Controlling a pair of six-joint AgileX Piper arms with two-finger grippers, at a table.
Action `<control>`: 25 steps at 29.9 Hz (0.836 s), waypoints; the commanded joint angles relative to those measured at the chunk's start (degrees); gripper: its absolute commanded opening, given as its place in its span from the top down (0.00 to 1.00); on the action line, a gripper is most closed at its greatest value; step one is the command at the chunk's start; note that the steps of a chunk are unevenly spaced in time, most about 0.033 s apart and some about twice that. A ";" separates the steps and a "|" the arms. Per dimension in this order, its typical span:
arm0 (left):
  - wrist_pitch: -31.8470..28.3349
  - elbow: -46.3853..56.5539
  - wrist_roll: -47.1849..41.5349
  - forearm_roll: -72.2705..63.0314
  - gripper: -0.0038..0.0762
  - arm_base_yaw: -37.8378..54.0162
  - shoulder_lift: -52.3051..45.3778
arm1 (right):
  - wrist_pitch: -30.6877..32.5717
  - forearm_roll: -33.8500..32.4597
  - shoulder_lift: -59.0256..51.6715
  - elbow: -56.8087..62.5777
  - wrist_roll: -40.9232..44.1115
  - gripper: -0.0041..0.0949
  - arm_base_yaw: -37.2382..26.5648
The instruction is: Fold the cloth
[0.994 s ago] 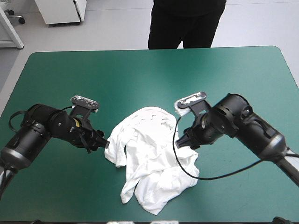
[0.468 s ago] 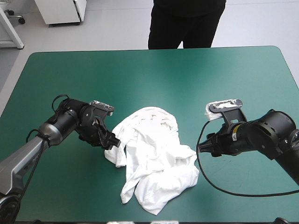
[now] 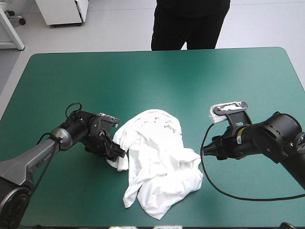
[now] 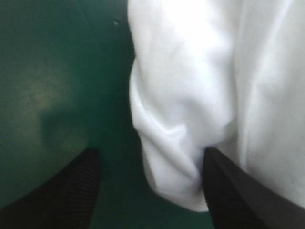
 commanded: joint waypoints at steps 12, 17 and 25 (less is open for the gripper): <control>-2.97 0.19 3.95 -6.24 0.96 -0.08 -0.98 | -1.12 -0.45 -0.57 -1.33 1.28 0.47 -0.41; -3.05 0.19 3.95 -6.24 0.96 -0.08 -0.98 | -0.27 2.83 3.49 -1.33 -3.65 0.39 -0.29; -2.86 0.19 3.95 -6.24 0.96 -0.08 -0.98 | -6.27 -0.54 11.79 1.47 1.54 0.38 7.32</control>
